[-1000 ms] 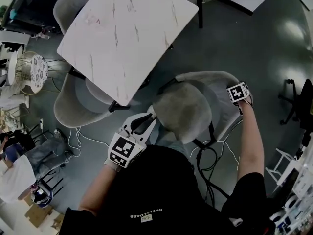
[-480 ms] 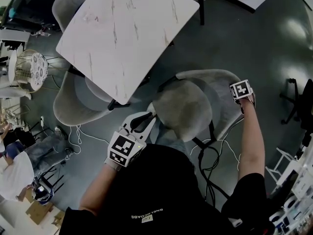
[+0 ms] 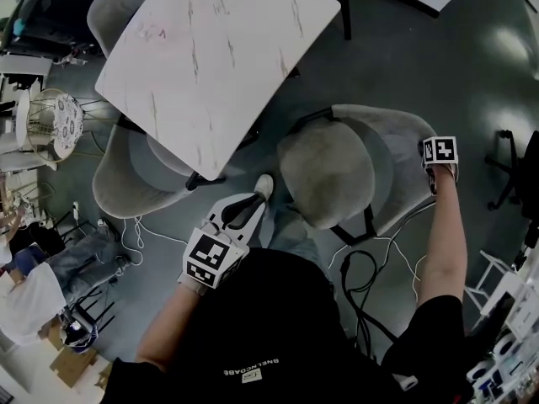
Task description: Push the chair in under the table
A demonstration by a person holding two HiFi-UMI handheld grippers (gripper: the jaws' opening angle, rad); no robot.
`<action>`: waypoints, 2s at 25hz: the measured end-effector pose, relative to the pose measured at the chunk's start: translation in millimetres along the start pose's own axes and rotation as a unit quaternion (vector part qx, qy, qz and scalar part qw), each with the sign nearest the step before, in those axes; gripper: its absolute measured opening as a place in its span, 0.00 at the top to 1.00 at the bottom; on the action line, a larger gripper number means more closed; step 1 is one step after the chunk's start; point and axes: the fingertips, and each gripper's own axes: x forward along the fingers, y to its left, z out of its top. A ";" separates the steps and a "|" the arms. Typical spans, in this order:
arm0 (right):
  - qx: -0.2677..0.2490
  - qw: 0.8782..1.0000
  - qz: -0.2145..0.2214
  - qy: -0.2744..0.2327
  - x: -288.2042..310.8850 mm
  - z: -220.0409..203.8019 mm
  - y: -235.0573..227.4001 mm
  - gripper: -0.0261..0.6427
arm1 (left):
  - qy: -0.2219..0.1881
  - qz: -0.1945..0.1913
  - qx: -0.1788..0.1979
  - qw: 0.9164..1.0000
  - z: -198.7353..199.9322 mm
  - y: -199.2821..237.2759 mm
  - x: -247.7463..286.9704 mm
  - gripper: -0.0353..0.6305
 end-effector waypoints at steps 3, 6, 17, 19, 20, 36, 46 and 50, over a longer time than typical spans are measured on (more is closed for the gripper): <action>0.030 0.999 -0.012 -0.002 -3.5 -15.1 -23.4 0.70 | 0.004 -0.001 -0.002 1.000 -3.2 0.8 1.0 0.87; 0.072 0.997 -0.024 -0.005 -10.4 -35.9 -47.5 0.70 | 0.007 -0.005 -0.002 1.000 -5.0 -1.4 4.0 0.87; 0.247 0.966 -0.078 0.002 -42.4 -198.0 -126.2 0.68 | 0.022 -0.034 0.017 0.999 -9.6 -13.9 15.2 0.87; 0.273 0.958 -0.091 -0.002 -49.2 -228.5 -135.6 0.68 | 0.029 -0.043 0.023 0.998 -11.1 -19.7 19.8 0.87; 0.285 0.954 -0.096 -0.004 -52.7 -242.4 -139.8 0.67 | 0.033 -0.048 0.027 0.998 -11.5 -22.9 22.5 0.87; 0.503 0.849 -0.165 -0.009 -100.6 -445.8 -158.4 0.63 | 0.053 -0.111 0.103 0.987 4.0 -78.3 55.1 0.87; 0.557 0.808 -0.189 0.008 -117.4 -520.5 -134.3 0.63 | 0.047 -0.122 0.111 0.985 14.3 -82.7 65.3 0.87; 0.524 0.835 -0.167 0.006 -116.0 -508.2 -126.9 0.63 | 0.046 -0.130 0.112 0.984 13.7 -87.3 65.4 0.87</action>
